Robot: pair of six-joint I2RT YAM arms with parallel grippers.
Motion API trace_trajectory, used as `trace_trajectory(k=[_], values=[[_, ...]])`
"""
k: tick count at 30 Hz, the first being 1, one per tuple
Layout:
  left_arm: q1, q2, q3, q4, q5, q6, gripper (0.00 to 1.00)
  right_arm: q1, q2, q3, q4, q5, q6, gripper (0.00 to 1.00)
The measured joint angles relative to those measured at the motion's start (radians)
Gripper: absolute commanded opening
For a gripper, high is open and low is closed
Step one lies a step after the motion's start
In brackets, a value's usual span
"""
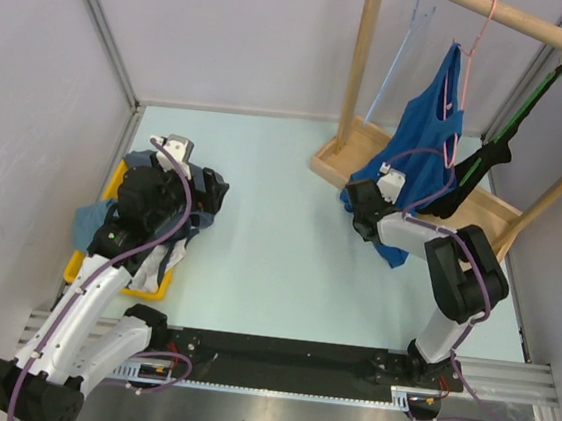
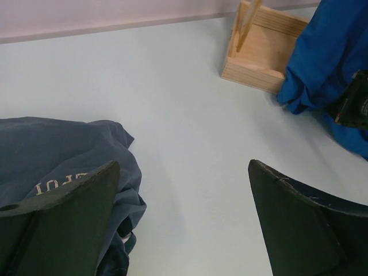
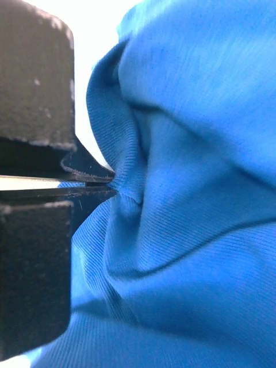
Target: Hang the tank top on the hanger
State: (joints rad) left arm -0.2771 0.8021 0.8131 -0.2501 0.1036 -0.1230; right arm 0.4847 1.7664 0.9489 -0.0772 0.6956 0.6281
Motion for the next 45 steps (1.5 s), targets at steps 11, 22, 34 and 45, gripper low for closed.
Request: trace_trajectory(k=[11, 22, 34, 45], values=[[0.0, -0.016, -0.001, 0.0, -0.005, 0.0, 1.0, -0.073, -0.09, 0.185, -0.01, 0.0, -0.15, 0.0], [0.0, -0.019, -0.007, 0.0, -0.014, 0.0, 1.0, -0.205, 0.001, 0.363, 0.02, -0.009, -0.246, 0.0], [0.0, -0.01, -0.007, 0.0, -0.014, 0.0, 0.99, -0.215, 0.104, 0.454, 0.093, -0.004, -0.345, 0.47], [0.0, 0.007, -0.007, -0.001, -0.023, 0.0, 0.99, -0.193, -0.001, 0.27, 0.121, -0.188, -0.388, 1.0]])
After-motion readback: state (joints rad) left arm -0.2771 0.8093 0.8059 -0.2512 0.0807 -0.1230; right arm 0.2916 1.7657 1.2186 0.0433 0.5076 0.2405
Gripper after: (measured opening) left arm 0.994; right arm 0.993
